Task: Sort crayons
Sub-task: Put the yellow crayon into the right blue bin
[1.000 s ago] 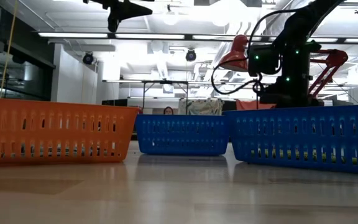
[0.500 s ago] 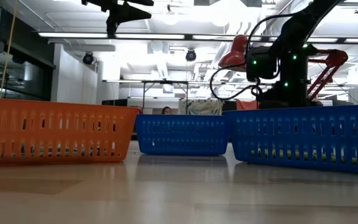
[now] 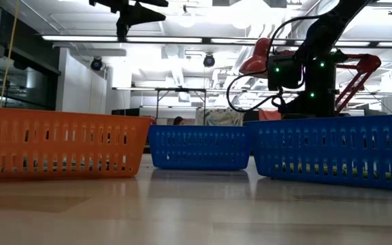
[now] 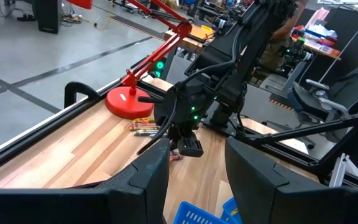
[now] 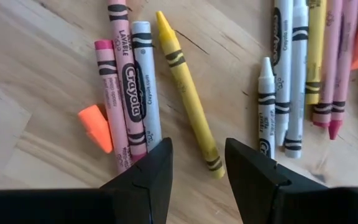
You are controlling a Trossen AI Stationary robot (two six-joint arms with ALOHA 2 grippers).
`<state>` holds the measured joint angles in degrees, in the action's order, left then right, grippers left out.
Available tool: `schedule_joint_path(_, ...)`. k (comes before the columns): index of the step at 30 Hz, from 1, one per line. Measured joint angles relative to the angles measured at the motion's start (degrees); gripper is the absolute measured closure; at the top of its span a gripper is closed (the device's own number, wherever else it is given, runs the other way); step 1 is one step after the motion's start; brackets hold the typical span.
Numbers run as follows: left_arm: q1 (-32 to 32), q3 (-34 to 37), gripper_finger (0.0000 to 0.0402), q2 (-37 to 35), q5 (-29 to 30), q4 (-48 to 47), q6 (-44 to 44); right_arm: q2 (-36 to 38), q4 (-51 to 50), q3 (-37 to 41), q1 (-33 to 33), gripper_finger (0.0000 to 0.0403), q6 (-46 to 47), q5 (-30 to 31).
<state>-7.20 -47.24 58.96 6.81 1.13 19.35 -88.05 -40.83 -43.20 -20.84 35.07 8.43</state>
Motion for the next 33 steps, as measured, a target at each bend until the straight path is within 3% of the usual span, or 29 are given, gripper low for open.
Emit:
schedule_joint_path(9, 0.01, 0.0, 0.0257, 0.0, 0.04, 0.0, 0.0, -3.71, 0.58, -0.33, -0.02, 0.0268, -2.8, -1.01)
schedule_joint_path(12, 0.02, 0.0, 0.0257, 0.0, 0.04, 0.0, 0.0, -3.83, 0.69, -0.32, 0.0, 0.0301, -3.64, -1.4)
schedule_joint_path(16, 0.0, 0.0, 0.0257, 0.0, 0.07, 0.02, 0.02, -3.91, 0.75, -0.28, 0.07, 0.0378, -5.43, -1.84)
schedule_joint_path(19, 0.0, 0.0, 0.0257, 0.0, 0.09, 0.21, 0.02, -3.16, 0.47, -0.2, 0.31, 0.0388, -5.66, -1.61)
schedule_joint_path(29, 0.0, 0.0, 0.0257, 0.0, 0.5, 0.46, 0.0, 8.83, -8.38, -5.2, 2.29, 0.04, -6.1, 3.89)
schedule_joint_path(33, 0.0, 0.0, 0.0257, 0.0, 0.55, 0.47, 0.0, 15.85, -4.77, -7.48, 4.25, 0.0401, -5.36, 5.96)
